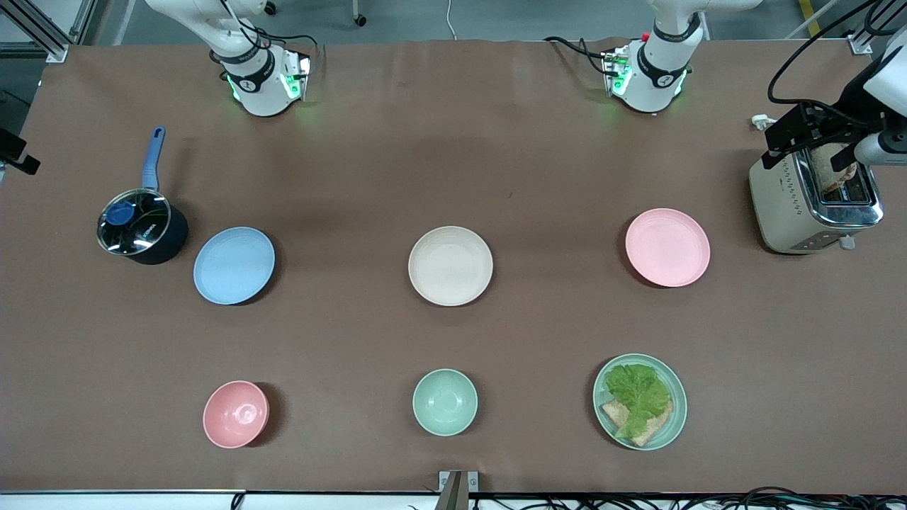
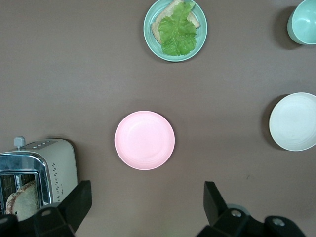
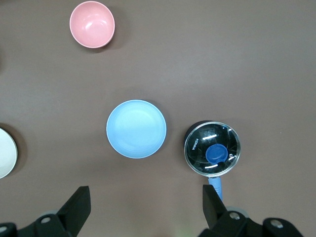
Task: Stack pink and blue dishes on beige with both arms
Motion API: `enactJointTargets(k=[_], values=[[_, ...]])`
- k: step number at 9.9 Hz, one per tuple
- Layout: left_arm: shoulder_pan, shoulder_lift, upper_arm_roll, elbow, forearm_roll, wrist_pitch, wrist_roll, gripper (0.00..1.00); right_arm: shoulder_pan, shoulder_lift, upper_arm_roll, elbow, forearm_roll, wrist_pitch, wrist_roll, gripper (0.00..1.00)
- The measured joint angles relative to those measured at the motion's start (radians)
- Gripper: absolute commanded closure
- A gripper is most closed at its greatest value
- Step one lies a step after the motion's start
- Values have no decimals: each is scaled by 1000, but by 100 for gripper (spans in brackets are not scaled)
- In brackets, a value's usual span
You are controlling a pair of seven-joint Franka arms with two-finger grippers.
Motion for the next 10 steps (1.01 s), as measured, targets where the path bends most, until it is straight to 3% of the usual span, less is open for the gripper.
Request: enactJointTargets(k=[6, 10], values=[[0, 0, 8, -6, 0, -1, 1, 0, 0, 0, 0, 0, 0, 1, -23, 0], [-1, 2, 70, -132, 0, 34, 13, 2, -3, 67, -7, -45, 56, 34, -183, 0]])
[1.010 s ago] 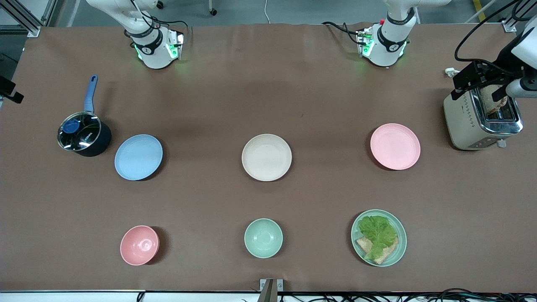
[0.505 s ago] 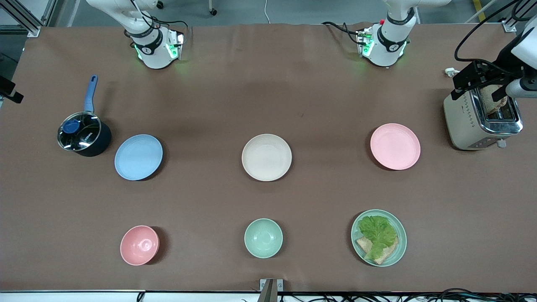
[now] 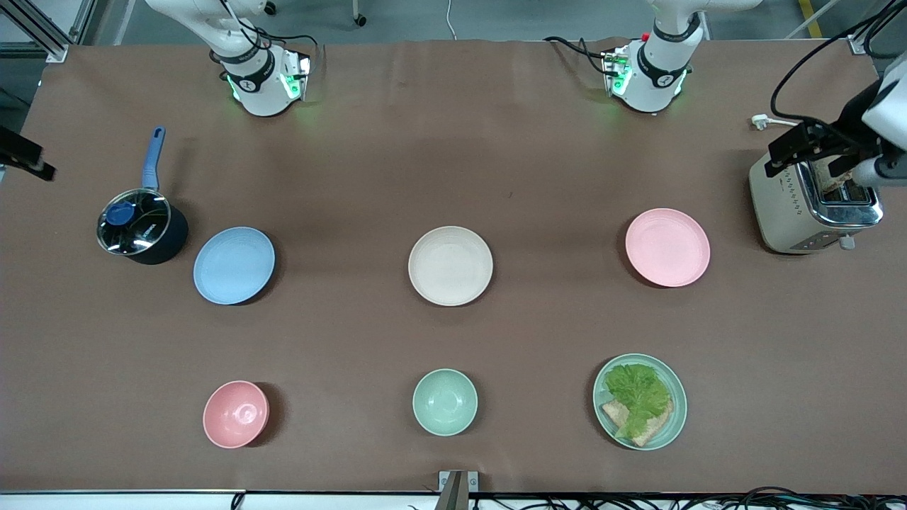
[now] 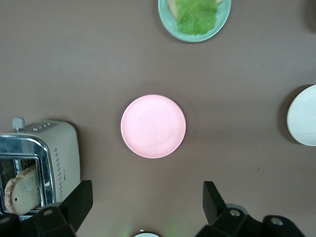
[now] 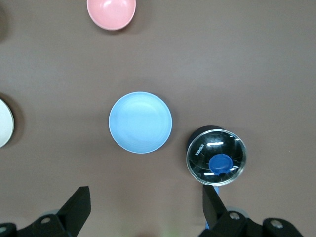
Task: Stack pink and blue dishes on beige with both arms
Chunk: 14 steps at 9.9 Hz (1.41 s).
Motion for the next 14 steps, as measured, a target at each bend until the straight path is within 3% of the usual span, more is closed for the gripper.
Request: enactJointTargets(k=[3, 5, 7, 9, 12, 14], values=[[1, 16, 47, -246, 0, 230, 21, 5, -25, 146, -44, -155, 98, 228, -175, 0], [2, 50, 63, -456, 0, 491, 42, 5, -37, 254, -80, -298, 211, 447, -364, 0], [3, 128, 65, -633, 0, 771, 53, 8, -52, 376, -94, -361, 351, 567, -537, 1], [4, 220, 73, -703, 0, 947, 68, 11, -62, 475, -98, -397, 493, 622, -657, 9], [16, 297, 107, -749, 0, 1075, 114, 20, -62, 497, -98, -454, 518, 684, -687, 28], [38, 316, 108, -768, 0, 1100, 139, 32, -62, 497, -98, -471, 519, 684, -687, 45]])
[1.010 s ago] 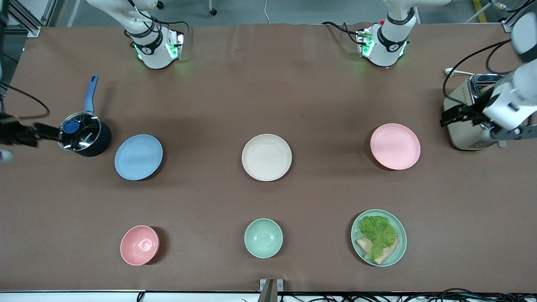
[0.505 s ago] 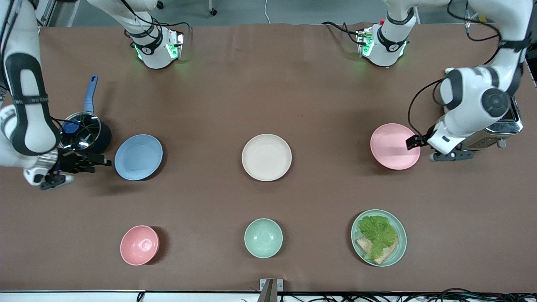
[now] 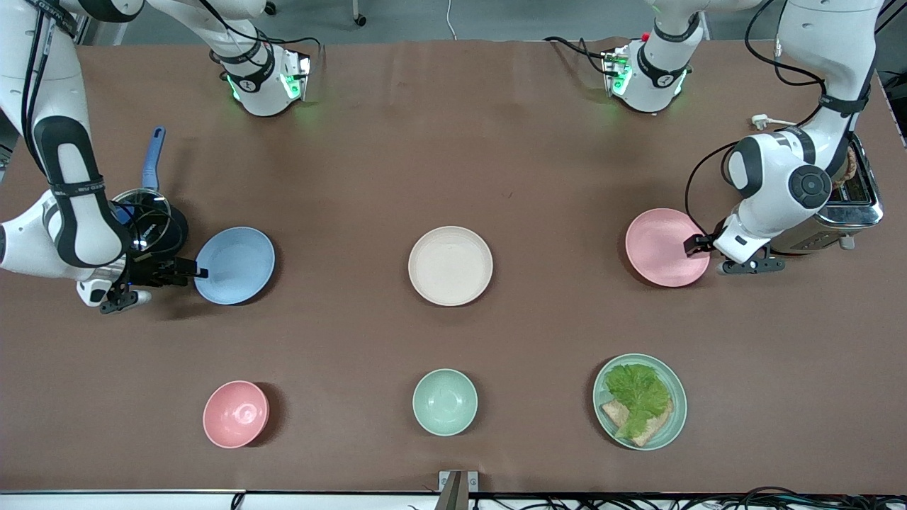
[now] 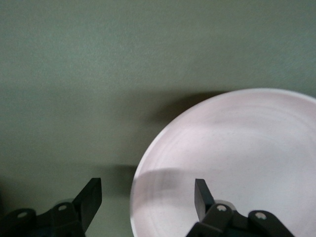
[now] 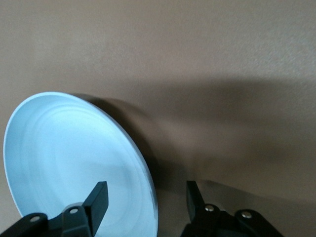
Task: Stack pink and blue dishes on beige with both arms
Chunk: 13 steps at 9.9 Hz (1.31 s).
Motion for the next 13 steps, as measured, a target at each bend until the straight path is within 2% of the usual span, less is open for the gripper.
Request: enactJointTargets(k=[2, 3, 4, 8, 10, 11, 13], values=[[20, 12, 0, -7, 0, 1, 12, 72, 0, 0, -1, -12, 1, 0, 0, 63], [21, 15, 0, -7, 0, 1, 12, 87, -1, 0, -1, -18, 1, 0, 0, 80], [21, 15, 0, -8, 0, 1, 12, 95, -1, 1, -2, -25, 6, 0, 0, 98], [15, -15, -13, -6, 0, 4, 20, 99, -2, 2, -21, -8, 58, -51, 12, 99], [15, -51, -51, 4, 0, 8, 20, 99, 3, -1, -71, 66, 57, -180, 62, 99], [15, -80, -89, 12, -1, 10, 13, 100, 8, -8, -102, 131, 49, -275, 111, 99], [13, -124, -241, 53, -7, 11, -93, 100, 14, -51, -123, 272, -9, -450, 270, 99]])
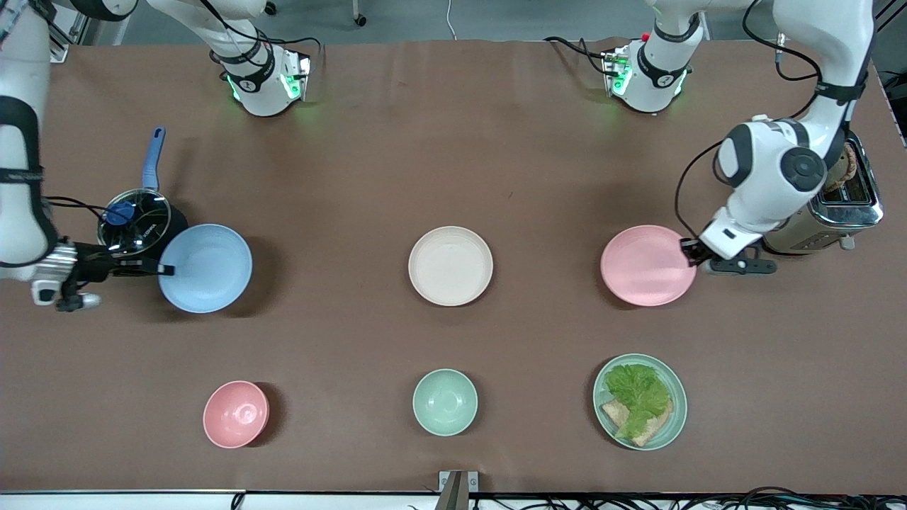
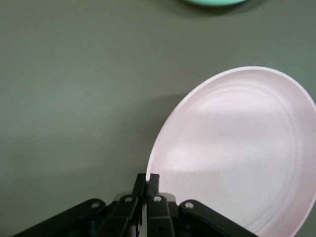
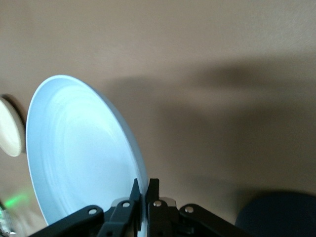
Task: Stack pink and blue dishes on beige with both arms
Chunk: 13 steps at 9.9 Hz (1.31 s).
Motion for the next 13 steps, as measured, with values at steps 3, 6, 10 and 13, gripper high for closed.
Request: enactJointTargets(k=[3, 6, 10, 13], values=[[-17, 19, -242, 72, -7, -2, -284, 99, 34, -86, 0, 113, -37, -121, 206, 99], [-54, 126, -394, 137, -7, -2, -526, 100, 82, -146, 74, 143, -103, -143, 412, 99], [-130, 280, -437, 250, 28, -2, -672, 100, 105, -151, 277, 133, -146, -82, 646, 99], [-135, 420, -437, 348, 218, 0, -859, 99, 119, -147, 435, 69, -163, 69, 799, 99]])
